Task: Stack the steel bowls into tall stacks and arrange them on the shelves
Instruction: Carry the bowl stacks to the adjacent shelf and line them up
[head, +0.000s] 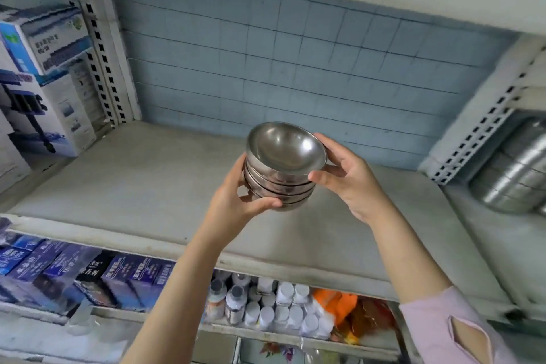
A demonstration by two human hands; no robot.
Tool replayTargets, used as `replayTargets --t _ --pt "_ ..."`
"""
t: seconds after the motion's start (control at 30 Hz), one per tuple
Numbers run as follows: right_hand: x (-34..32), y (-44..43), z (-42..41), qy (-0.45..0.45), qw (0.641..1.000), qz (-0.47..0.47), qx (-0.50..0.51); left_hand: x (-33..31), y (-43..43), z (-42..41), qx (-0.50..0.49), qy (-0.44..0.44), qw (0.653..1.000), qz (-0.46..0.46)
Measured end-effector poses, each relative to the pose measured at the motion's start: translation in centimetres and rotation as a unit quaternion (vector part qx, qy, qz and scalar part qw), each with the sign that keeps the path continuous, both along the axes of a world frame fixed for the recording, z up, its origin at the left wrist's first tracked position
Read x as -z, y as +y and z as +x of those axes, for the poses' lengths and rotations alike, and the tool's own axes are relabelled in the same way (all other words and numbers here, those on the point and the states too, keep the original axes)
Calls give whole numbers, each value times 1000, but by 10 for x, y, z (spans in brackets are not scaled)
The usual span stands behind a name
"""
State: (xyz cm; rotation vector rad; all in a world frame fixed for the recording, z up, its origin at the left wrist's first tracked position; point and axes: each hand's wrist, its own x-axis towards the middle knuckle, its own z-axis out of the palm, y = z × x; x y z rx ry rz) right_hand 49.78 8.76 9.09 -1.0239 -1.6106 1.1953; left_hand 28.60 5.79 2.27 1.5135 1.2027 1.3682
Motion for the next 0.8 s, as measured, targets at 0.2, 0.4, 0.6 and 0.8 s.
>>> replayTargets --t 0.2,0.4,0.6,0.8 --pt "-27 -75 129 -4 993 41 107 -27 -9 128 115 30 993 23" --pt "-50 -158 272 14 977 51 209 -61 -42 275 226 50 972 35" --pt "-60 -218 390 15 955 53 290 -82 -73 404 315 58 946 49" --pt "-52 -238 486 42 935 47 349 -82 -76 510 363 73 928 52"
